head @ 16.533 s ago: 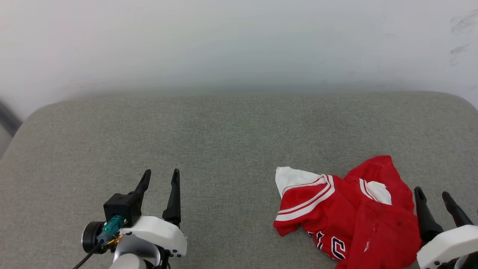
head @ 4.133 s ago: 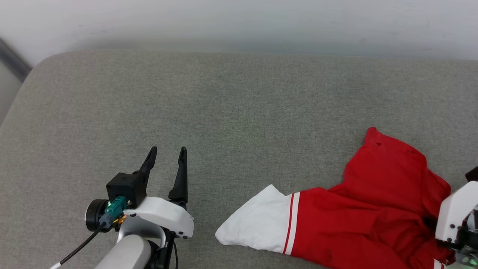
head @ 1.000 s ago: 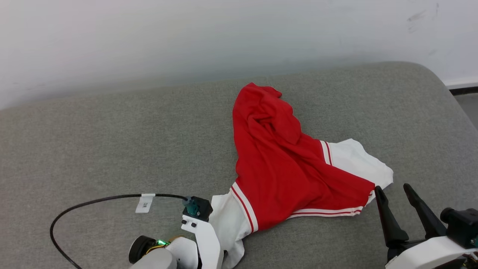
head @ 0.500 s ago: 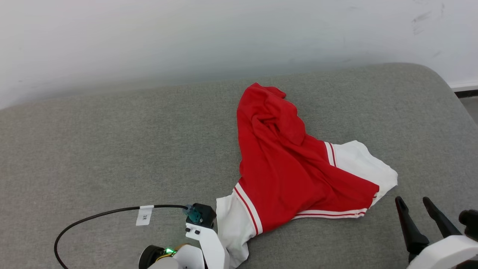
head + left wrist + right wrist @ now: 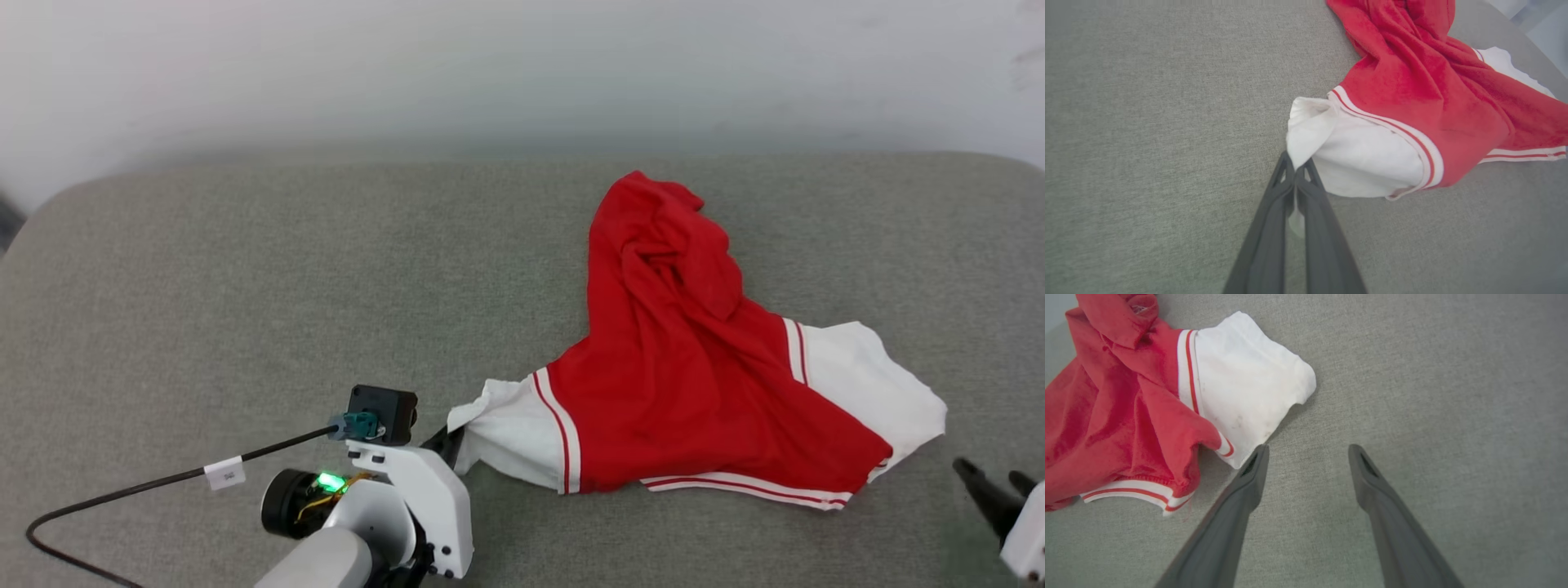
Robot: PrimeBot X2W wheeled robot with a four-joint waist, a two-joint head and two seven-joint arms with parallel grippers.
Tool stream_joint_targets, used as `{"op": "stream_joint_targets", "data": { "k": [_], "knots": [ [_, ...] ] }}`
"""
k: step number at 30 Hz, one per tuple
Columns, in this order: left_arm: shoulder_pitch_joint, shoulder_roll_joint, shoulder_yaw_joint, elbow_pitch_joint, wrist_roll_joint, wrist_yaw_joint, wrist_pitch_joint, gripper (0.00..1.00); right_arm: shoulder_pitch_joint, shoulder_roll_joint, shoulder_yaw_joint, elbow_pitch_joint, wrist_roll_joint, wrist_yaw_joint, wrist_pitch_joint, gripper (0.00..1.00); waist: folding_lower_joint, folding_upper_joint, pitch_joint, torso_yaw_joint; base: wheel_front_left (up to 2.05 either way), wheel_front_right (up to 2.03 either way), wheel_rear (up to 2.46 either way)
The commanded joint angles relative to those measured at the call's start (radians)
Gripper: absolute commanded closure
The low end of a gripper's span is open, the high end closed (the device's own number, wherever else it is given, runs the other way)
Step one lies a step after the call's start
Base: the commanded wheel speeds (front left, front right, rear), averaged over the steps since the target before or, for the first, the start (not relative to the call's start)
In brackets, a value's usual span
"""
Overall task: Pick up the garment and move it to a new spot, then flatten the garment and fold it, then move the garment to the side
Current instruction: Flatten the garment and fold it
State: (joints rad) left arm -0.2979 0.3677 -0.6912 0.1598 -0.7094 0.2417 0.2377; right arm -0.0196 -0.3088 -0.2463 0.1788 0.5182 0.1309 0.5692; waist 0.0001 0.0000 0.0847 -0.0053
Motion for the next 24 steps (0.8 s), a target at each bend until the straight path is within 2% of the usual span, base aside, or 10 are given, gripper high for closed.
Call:
{"op": "stream_joint_targets", "data": {
  "k": [1, 9, 16, 17, 18, 19, 21, 24],
  "knots": [
    [-0.021, 0.002, 0.003, -0.019, 0.009, 0.005, -0.009, 1.0, -0.038, -0.014, -0.005, 0.013, 0.013, 0.0, 0.027, 0.0, -0.0001, 0.0, 0.032, 0.023, 0.0, 0.0, 0.0],
    [-0.091, -0.014, 0.005, -0.084, 0.048, 0.001, -0.049, 1.0, -0.229, -0.068, -0.002, 0.137, 0.027, 0.0, 0.176, 0.0, -0.0001, 0.0, 0.145, 0.081, 0.0, 0.0, 0.0],
    [-0.125, -0.023, 0.008, -0.088, 0.06, -0.001, -0.075, 1.0, -0.287, -0.048, 0.048, 0.262, 0.044, 0.0, 0.252, 0.0, -0.0001, 0.0, 0.189, 0.107, 0.0, 0.0, 0.0],
    [-0.126, -0.023, 0.008, -0.087, 0.061, -0.001, -0.076, 1.0, -0.286, -0.037, 0.054, 0.278, 0.045, 0.0, 0.263, 0.09, -0.0001, 0.0, 0.19, 0.108, 0.0, 0.0, 0.0],
    [-0.125, -0.023, 0.008, -0.085, 0.06, -0.001, -0.079, 1.0, -0.287, -0.026, 0.054, 0.296, 0.046, 0.0, 0.274, 0.69, -0.0001, 0.0, 0.191, 0.108, 0.0, 0.0, 0.0],
    [-0.124, -0.023, 0.009, -0.084, 0.059, -0.001, -0.083, 1.0, -0.287, -0.019, 0.055, 0.314, 0.047, 0.0, 0.288, 1.0, -0.0001, 0.0, 0.19, 0.108, 0.0, 0.0, 0.0],
    [-0.121, -0.021, 0.011, -0.081, 0.057, 0.0, -0.085, 1.0, -0.291, -0.007, 0.055, 0.33, 0.057, 0.0, 0.296, 1.0, -0.0001, 0.0, 0.186, 0.106, 0.0, 0.0, 0.0],
    [-0.104, -0.018, 0.024, -0.072, 0.045, 0.007, -0.095, 1.0, -0.308, -0.023, 0.057, 0.333, 0.053, 0.0, 0.285, 1.0, -0.0001, 0.0, 0.166, 0.097, 0.0, 0.0, 0.0]
  ]
}}
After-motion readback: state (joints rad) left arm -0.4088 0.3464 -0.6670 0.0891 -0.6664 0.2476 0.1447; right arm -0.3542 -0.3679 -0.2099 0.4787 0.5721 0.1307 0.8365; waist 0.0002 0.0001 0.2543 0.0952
